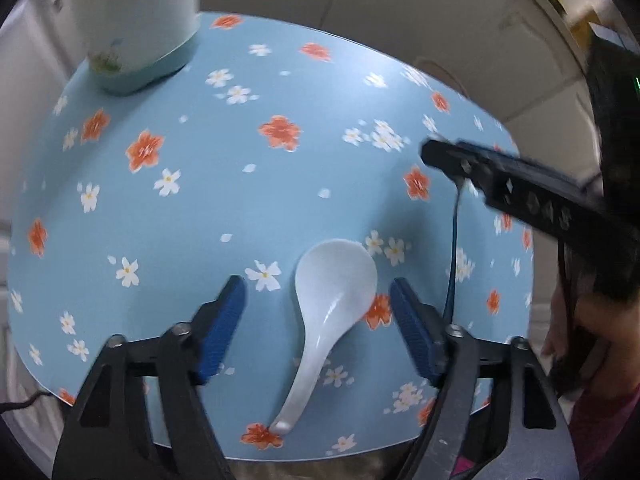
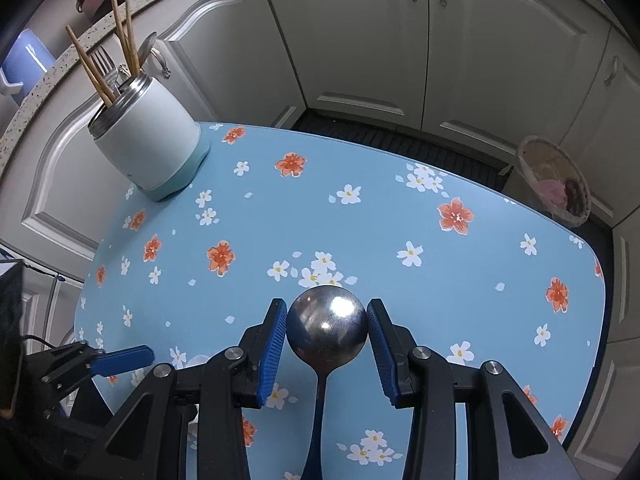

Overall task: Organize utensils
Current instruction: 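Lift both spoons off the table with both tools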

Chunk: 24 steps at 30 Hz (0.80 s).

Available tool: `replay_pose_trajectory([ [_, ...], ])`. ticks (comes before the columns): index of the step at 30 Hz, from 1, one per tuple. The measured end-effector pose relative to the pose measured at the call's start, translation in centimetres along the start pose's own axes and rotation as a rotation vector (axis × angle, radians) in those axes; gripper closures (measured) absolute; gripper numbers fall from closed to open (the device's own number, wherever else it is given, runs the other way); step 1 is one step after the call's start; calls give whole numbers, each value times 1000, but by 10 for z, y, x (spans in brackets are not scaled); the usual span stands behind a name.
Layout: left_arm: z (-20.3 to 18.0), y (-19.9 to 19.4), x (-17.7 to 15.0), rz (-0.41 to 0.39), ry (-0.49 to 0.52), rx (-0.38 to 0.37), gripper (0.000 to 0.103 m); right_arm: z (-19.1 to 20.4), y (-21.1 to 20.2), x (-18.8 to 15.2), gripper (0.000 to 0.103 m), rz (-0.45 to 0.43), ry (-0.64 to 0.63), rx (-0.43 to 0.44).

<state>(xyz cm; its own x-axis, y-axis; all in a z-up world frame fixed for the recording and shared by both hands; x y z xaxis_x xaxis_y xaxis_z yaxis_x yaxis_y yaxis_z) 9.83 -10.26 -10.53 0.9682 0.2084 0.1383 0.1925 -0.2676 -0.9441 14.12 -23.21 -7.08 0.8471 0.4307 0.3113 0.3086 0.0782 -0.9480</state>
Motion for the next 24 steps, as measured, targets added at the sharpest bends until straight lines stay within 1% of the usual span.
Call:
replay_pose_trajectory([
  [2,-8,6,-4,7,50,38,23,-3,0,-1,63,-1,7,1],
  [5,-19,16,-9,26,110,67,23,-5,-2,-2,63,-5,13,2],
  [8,-25,23,-13,14,154,107,23,-7,-4,-3,63,-4,16,3],
  [12,-29,34,-12,8,166,144,23,-7,-4,-4,63,-9,22,7],
  [15,-28,34,-10,-14,180,145,23,-7,-4,-4,63,-9,24,7],
  [16,-28,33,-10,-27,194,147,31,-7,-4,-4,63,-11,25,7],
  [17,-27,31,-10,-43,209,153,49,-7,-4,-4,63,-12,26,8],
  [18,-29,31,-9,-50,228,160,48,-7,-5,-4,63,-14,26,7],
  [20,-34,33,-5,-44,217,132,49,-6,-7,-4,63,-24,22,-1],
  [22,-28,30,-3,-40,198,103,49,-5,-11,-3,63,-37,16,-9],
  [24,-25,22,1,-53,185,76,49,-4,-16,-3,63,-50,8,-14],
])
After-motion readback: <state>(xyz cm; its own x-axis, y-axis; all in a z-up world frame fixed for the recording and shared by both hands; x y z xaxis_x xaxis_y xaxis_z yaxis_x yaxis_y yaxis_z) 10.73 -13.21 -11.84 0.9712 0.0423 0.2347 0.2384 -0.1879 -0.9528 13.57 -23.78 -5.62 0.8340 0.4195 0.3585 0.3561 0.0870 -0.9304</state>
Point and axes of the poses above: each gripper's, at about its wrist camera, not at the fingertips, and y roughly the way its jaws point, z to its left, x to its top, the point moved 6 cm from there along y, roughly the way its jaws point, and after that the axes turned 13 degrees about -y, right-handed, at the moved point
